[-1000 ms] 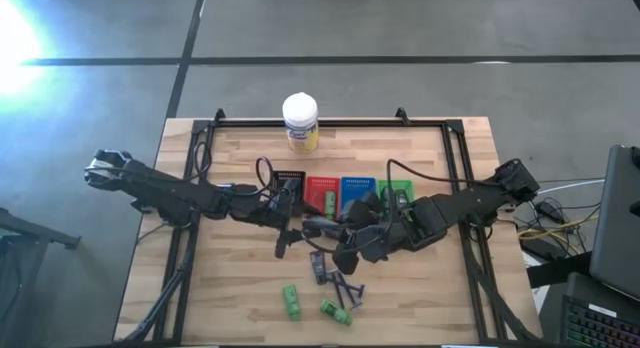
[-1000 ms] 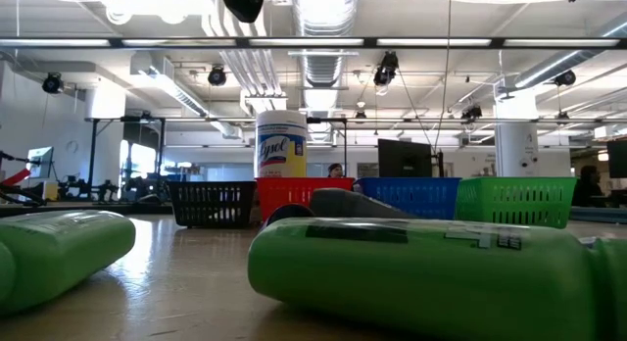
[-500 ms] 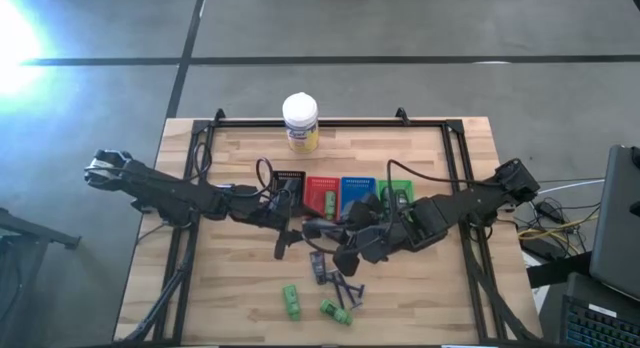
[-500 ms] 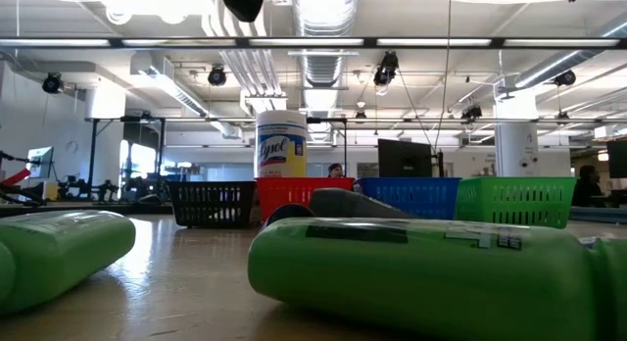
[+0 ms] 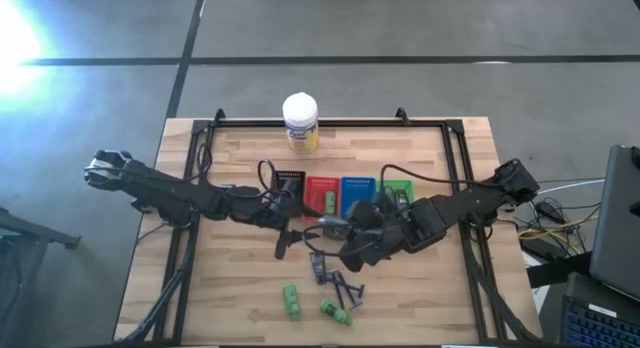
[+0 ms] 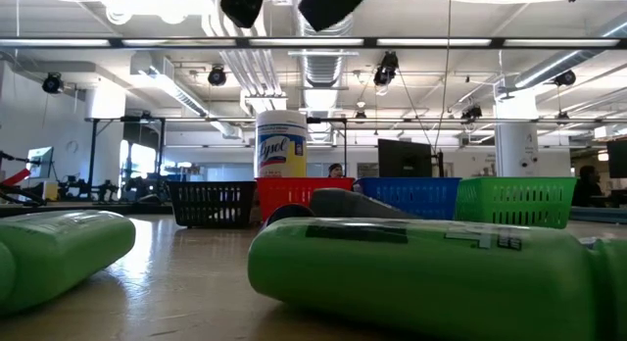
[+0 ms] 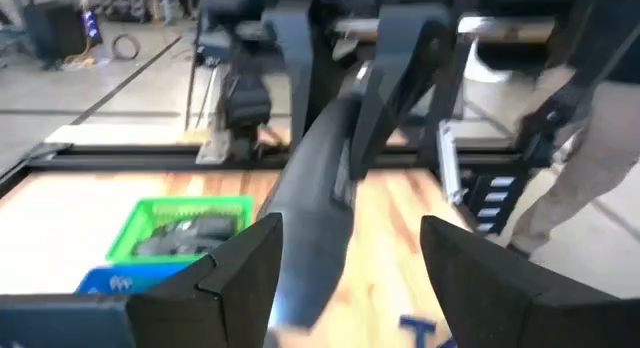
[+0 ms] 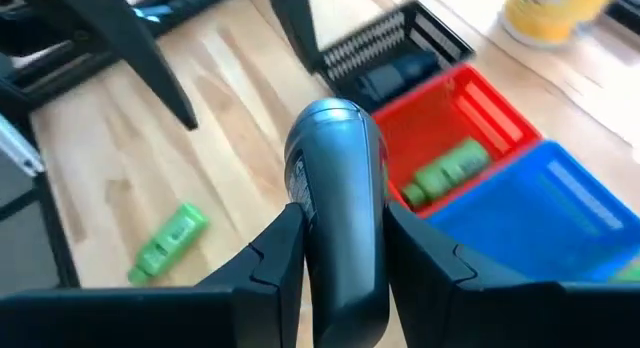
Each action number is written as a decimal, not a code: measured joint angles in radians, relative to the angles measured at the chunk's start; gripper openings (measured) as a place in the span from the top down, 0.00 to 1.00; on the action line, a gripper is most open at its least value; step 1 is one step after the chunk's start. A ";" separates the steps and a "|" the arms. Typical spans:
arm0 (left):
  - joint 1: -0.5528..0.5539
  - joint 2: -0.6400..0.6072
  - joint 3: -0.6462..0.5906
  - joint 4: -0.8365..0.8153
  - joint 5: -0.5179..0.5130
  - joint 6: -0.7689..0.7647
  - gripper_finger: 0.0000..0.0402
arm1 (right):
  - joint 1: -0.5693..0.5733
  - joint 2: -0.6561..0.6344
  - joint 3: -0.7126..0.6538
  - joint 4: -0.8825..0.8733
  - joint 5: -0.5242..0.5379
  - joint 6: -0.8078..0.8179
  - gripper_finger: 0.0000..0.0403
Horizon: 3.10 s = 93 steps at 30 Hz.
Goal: Pick & Place Travel size toiletries
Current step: Put the gray deodorant into the green basket
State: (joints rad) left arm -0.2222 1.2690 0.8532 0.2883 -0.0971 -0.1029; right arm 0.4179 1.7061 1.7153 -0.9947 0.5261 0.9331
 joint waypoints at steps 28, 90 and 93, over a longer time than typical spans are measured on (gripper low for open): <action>-0.009 -0.013 -0.006 -0.361 -0.061 -0.161 0.38 | -0.028 -0.053 -0.506 -0.459 0.052 1.054 0.72; -0.096 -0.013 -0.008 -0.668 -0.025 -0.208 0.38 | -0.048 0.340 -0.272 0.108 -0.117 -0.126 0.19; -0.096 -0.013 -0.008 -0.668 -0.025 -0.195 0.38 | -0.075 0.346 -0.269 0.121 -0.125 -0.143 0.16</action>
State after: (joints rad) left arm -0.3183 1.2560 0.8448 -0.3796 -0.1219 -0.2976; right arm 0.3432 2.0520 1.4460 -0.8739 0.4008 0.7896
